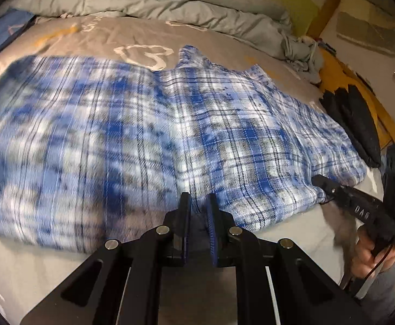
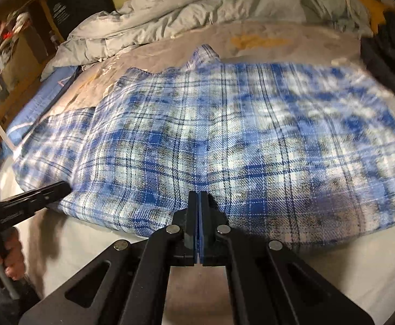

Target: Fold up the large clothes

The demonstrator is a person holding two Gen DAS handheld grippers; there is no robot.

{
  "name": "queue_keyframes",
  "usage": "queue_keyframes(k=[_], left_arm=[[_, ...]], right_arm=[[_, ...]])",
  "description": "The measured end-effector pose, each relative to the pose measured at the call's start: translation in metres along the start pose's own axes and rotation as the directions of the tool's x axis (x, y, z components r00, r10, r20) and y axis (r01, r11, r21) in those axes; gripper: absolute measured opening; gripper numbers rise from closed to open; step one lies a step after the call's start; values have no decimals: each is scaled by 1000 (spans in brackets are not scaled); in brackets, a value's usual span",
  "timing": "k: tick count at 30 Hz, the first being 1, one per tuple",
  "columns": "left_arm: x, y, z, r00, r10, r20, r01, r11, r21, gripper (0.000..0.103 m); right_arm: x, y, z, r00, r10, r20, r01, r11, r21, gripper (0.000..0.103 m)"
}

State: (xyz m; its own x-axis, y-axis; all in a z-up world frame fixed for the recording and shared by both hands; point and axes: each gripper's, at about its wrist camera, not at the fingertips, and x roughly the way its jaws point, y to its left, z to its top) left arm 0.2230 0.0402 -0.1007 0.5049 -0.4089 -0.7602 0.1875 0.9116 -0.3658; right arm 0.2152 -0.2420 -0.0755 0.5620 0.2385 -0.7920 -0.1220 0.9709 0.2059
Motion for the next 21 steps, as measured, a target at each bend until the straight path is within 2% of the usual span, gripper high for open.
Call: queue_keyframes(k=[3,5,9,13,14,15,16,19,21], left_arm=[[-2,-3,-3,1000,11,16,-11,1000,11,15],[-3,-6,-6,999,19,30,-20,999,41,15],[-3,3,-9,999,-20,49,19,1000,21,15],[-4,4,-16,995,-27,101,23,999,41,15],[-5,4,-17,994,-24,111,19,999,49,15],[-6,3,-19,993,-18,118,11,998,59,15],[-6,2,-20,993,-13,120,6,998,65,15],[-7,-1,-21,991,-4,130,-7,997,79,15],[-6,1,-19,991,-14,137,4,997,71,15]], right_arm=[[-4,12,-6,997,-64,42,67,995,-70,0],[-9,10,-6,997,-59,48,62,996,-61,1],[-25,-13,-1,999,-4,52,-1,996,84,1],[-54,-39,1,990,-53,128,27,981,194,2],[-61,-50,-1,987,-67,146,31,970,239,4],[-66,-61,-4,985,-74,158,27,958,285,13],[-70,-74,-8,983,-78,168,17,942,336,26],[-79,-113,-19,975,-81,205,-25,884,466,31],[-82,-127,-19,970,-115,214,-10,862,507,35]])
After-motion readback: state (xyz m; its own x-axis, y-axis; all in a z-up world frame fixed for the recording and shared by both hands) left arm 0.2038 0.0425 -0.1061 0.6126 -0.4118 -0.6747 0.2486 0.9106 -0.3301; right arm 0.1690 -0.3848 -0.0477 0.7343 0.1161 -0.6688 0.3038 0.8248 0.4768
